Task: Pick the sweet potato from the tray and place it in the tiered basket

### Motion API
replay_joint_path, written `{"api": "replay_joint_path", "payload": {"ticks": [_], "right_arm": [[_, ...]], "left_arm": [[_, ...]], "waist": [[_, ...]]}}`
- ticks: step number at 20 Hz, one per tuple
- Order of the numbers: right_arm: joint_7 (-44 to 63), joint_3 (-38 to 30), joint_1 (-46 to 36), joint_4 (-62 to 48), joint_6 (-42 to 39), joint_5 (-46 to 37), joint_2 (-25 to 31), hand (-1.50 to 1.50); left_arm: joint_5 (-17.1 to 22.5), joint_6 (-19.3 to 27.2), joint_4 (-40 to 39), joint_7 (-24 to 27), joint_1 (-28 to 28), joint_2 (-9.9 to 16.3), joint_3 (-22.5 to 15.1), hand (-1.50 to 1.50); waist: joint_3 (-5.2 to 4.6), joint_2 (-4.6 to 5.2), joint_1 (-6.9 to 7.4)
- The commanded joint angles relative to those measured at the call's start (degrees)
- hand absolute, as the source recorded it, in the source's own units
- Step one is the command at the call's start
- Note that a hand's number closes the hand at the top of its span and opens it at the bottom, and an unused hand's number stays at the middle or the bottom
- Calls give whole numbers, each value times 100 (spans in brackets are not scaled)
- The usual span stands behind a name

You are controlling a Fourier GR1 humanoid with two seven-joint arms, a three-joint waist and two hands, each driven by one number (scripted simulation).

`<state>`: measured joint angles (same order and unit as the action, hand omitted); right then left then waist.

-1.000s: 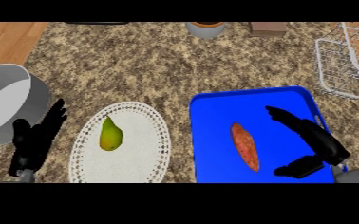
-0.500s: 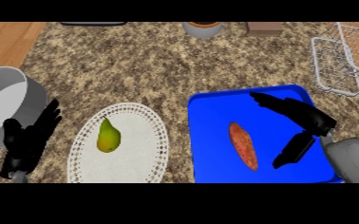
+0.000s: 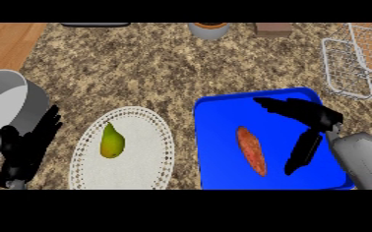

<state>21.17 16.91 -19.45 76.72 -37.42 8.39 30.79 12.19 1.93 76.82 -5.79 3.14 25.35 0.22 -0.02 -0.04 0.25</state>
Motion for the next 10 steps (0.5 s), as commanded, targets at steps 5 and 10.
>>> {"api": "replay_joint_path", "payload": {"ticks": [5,10], "right_arm": [[484,-484,-102,-291,-425,-345,-94,-150],[-511,-732,241,-760,-922,-828,-88,-150]], "left_arm": [[82,-376,548,-510,150,167,409,0],[-349,-258,254,-140,125,-258,343,0]], "waist": [[4,1,13],[4,5,1]]}}
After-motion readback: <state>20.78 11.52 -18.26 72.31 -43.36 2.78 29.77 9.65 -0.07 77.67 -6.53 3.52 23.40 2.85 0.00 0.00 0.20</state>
